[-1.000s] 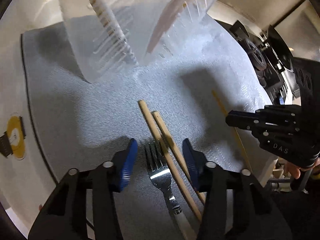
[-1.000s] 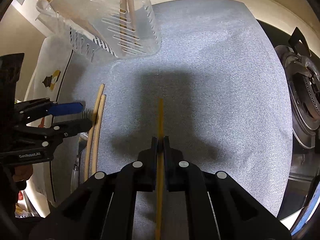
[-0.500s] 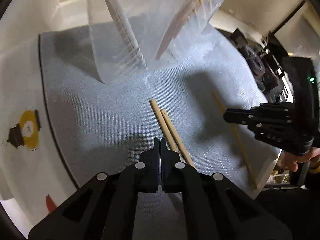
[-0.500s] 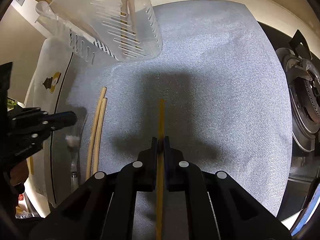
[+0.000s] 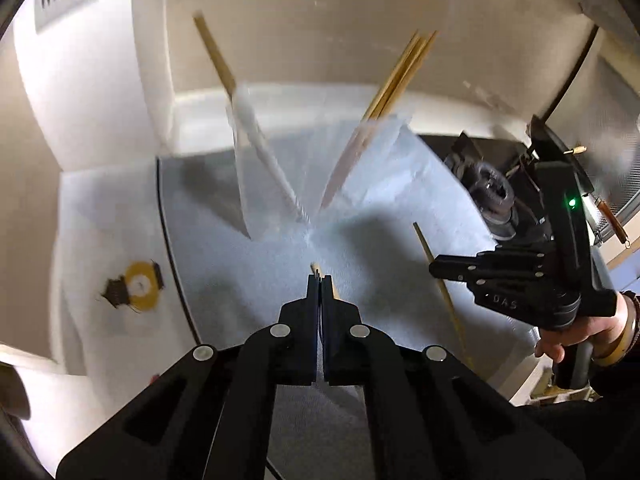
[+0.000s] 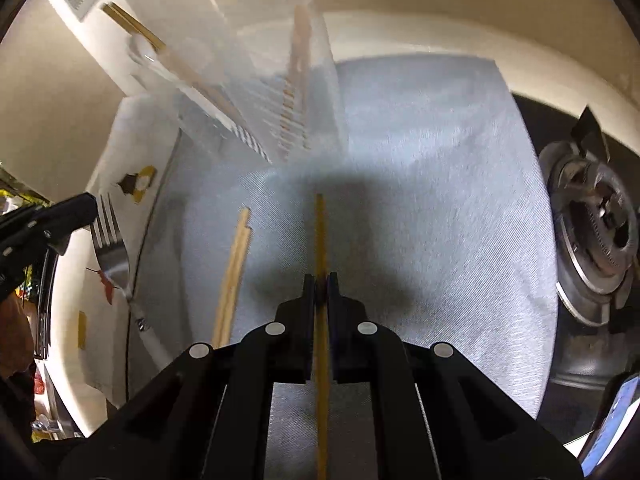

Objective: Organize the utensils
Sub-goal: 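Lift the fork and chopstick with both tools and carry them above the clear holder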

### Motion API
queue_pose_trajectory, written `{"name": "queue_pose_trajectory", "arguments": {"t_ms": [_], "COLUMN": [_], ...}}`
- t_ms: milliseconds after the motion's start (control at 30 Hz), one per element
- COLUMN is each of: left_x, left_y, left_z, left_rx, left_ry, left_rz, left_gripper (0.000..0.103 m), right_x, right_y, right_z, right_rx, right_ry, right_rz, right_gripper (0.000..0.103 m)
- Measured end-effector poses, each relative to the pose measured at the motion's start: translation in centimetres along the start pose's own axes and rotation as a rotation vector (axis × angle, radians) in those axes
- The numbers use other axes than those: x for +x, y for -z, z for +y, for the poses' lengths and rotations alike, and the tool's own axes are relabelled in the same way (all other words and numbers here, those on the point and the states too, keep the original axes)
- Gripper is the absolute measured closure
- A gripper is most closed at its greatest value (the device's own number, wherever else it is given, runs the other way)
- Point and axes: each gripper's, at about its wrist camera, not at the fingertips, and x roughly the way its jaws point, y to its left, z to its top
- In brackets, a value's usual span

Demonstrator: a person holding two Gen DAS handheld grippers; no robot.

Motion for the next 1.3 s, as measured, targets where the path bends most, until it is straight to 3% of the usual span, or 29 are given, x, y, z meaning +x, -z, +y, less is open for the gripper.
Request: {"name": "queue_pose_trajectory", "arguments": {"t_ms": [333,567,867,1133,1300], "left_x": [-5.3,-7.4,-10.4,-13.6,-13.6], "left_y": [-1.4,-3.1,-6.3,-10.9,-13.8], "left_z": [-2.5,-3.2,-3.6,-4.2,-4.1], "left_rx": [0.068,0.104,0.105,0.129,0.131], "left_ry": [-0.085,-0.155,-0.231,-0.301,-0.344], "left_rz": [-0.145,-0.198,-0.257,-0.387,-0.441], "left_gripper": [0.102,0.102,0.102,0.102,0.102], "right_x": [-5.7,-9.2,-15.0,-19.9,-20.5], "right_y": [-0.1,-1.3,-5.2,-9.6,-12.1], "right_z": [1.7,3.0,4.1,5.3,5.7], "right_rx": [-0.056,-0.087,-0.132,-0.185,-0.195], "right_ry": [-0.059,-0.062,-0.057,-0.050,-0.022], "right_rz": [-0.165,-0.280,-0.438,-0.573,-0.619], "right_gripper": [0.097,0.097,0.097,0.097,0.097]}}
